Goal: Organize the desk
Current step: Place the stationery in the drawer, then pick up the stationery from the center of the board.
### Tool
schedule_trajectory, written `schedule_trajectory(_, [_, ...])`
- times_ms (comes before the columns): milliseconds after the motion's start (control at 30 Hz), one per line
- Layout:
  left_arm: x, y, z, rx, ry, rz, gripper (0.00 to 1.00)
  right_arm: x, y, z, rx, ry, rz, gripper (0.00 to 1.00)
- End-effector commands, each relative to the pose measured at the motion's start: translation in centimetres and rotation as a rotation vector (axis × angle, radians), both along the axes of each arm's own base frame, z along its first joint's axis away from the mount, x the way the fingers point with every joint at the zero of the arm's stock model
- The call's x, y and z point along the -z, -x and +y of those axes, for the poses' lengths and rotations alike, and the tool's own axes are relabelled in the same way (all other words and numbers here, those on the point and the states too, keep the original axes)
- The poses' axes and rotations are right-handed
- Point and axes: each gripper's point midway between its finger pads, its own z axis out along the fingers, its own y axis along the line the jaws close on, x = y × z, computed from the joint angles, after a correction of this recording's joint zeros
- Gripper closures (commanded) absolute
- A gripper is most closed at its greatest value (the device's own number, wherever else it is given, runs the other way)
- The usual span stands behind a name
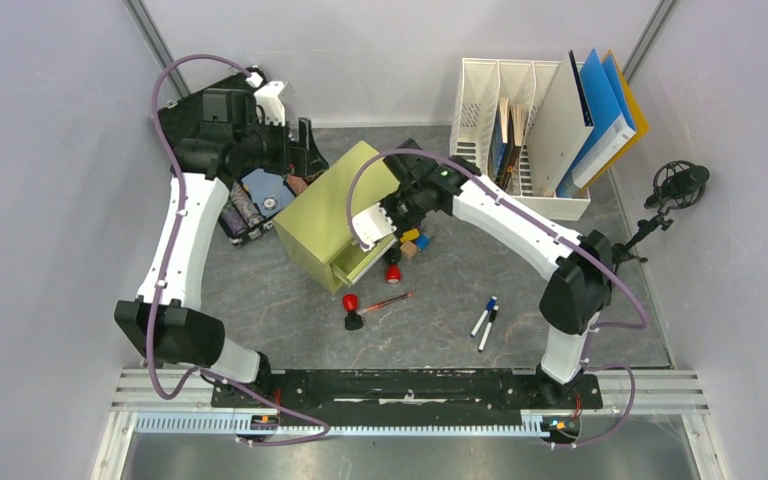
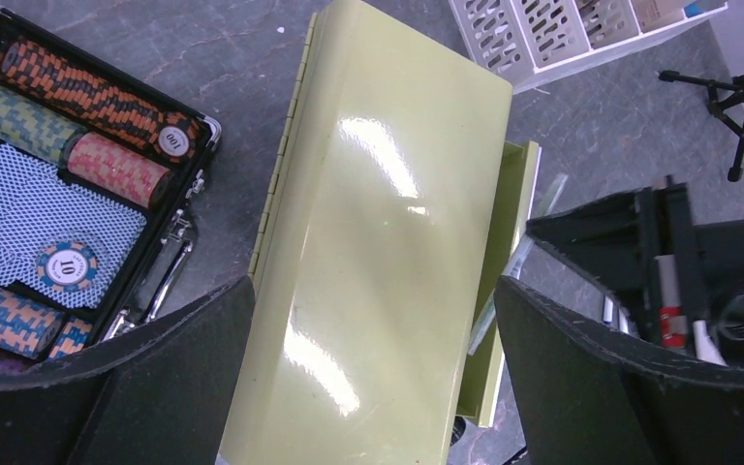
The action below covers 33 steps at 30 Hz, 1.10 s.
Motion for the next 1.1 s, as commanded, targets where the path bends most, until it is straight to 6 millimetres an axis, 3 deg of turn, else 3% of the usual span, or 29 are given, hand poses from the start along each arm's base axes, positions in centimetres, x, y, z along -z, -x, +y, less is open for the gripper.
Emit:
schedule_trajectory(0, [-1.9, 0.5, 0.3, -0.006, 0.03, -0.064, 0.0, -1.3, -1.2, 1.7, -0.062, 0.006, -0.108, 0.95])
schedule_trajectory(133, [-2.2, 0.7, 0.7, -0.016, 0.029, -0.081, 0.0, -1.1, -1.5, 2.5, -0.059, -0.007, -0.121, 0.66])
schedule_trajectory(267, [-2.3, 0.8, 0.7, -0.016, 0.032, -0.086, 0.0, -2.9, -1.7, 2.5, -0.02, -0.055, -0.143, 0.47])
schedule_trajectory(400, [-2.2, 0.8, 0.7, -0.012, 0.036, -0.086, 0.0, -4.6, -1.2, 1.3, 0.036, -0.08, -0.15, 0.44])
schedule_trajectory(500, [-2.0, 0.8, 0.6, -0.008, 0.039, -0.082, 0.0, -4.6, 0.0, -1.0, 0.076, -0.069, -0.116, 0.46])
schedule_trajectory(667, [-1.3, 0.7, 0.6, 0.001, 0.028, -0.074, 0.0, -1.9, 3.8, -6.7, 0.147, -0.004, -0.024, 0.47])
schedule_trajectory(867, [-0.3, -0.1, 0.9, -0.012, 0.005, -0.06, 0.0, 3.9, 9.5, -12.6, 0.165, 0.086, 0.146, 0.46])
schedule_trajectory(1067, [-0.2, -1.2, 1.0, -0.028, 0.005, -0.047, 0.0, 9.8, 15.0, -16.0, 0.144, 0.213, 0.335, 0.47])
